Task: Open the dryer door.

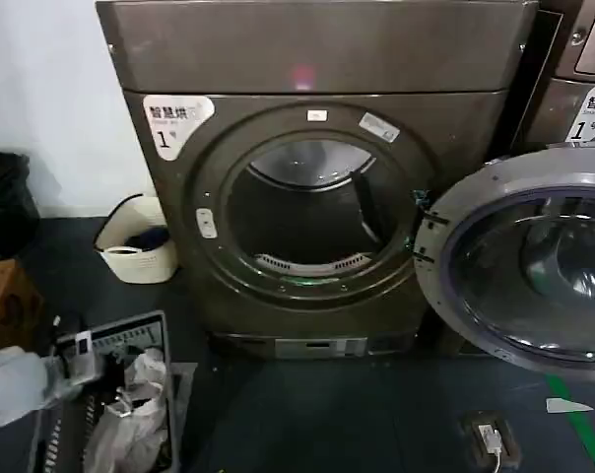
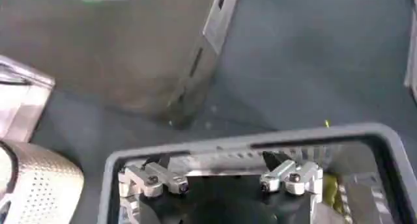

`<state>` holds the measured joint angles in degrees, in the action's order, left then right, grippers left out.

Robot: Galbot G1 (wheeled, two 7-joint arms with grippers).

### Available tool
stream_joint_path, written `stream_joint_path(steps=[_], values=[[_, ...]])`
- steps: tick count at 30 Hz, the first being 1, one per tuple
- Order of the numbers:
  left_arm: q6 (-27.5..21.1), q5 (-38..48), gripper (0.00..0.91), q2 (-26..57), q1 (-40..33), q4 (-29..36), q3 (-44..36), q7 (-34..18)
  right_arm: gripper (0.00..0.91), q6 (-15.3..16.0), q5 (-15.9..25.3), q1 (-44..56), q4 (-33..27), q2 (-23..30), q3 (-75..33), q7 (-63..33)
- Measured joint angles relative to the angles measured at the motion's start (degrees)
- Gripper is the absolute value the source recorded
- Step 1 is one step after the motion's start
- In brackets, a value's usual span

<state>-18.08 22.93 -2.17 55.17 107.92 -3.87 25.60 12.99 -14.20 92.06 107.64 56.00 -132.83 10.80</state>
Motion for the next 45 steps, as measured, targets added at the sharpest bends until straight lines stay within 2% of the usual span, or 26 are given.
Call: stream_joint_path(steps=[5, 15, 32, 45], values=[[0.2, -1.9, 0.907, 1.5, -0.7, -2.1, 0.0, 2.1, 0.907, 0.0, 0.0, 0.0, -0.1, -0.2, 0.1, 0.0], [3.9, -3.9, 0.907, 4.6, -0.4, -5.3, -1.4, 3.6, 0.907, 0.0, 0.0, -0.2, -0.2, -0.4, 0.1, 0.0], [3.9, -5.2, 0.907, 6.4, -0.8, -8.4, -7.3, 4.0, 0.907, -0.1, 0.1, -0.5, -0.5, -0.7, -0.2, 0.0], [1.8, -5.1, 0.907, 7.0, -0.8, -8.7, -8.0, 4.0, 0.907, -0.4, 0.2, -0.6, -0.9, -0.8, -0.2, 0.0]])
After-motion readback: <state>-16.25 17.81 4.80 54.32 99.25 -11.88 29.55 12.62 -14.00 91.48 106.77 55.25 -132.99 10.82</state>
